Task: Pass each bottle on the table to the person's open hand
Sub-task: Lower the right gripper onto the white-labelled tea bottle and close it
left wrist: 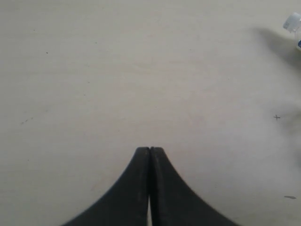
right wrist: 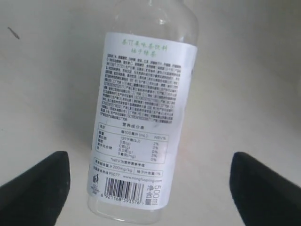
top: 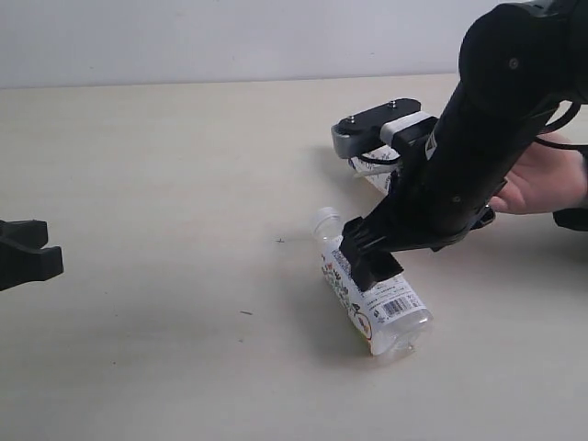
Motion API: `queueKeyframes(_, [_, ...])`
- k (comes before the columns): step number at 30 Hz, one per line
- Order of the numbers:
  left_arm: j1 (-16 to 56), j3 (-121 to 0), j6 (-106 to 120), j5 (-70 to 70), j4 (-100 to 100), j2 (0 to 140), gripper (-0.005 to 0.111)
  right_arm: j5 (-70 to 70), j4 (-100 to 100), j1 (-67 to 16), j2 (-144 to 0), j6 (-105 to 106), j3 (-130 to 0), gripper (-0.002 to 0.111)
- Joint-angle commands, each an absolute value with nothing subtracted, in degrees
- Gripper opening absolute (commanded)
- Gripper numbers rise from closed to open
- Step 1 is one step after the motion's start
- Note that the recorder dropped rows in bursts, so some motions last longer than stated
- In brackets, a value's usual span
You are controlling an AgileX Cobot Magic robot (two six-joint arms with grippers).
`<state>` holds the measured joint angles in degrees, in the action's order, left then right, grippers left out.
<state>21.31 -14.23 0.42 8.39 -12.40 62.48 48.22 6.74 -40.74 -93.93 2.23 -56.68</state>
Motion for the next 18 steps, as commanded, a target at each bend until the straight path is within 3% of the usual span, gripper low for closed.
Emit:
queueKeyframes(1, [21.07,-14.00,0.60,8.44,-12.85,62.03,0.000,47.64,7.19,-41.00,-94.77,2.84,-57.07,0.088])
queueKeyframes(18, [21.07,-14.00,0.60,8.44,-12.85,62.03,0.000,47.95,6.83,-41.67,-104.35,-0.69,-63.48,0.088])
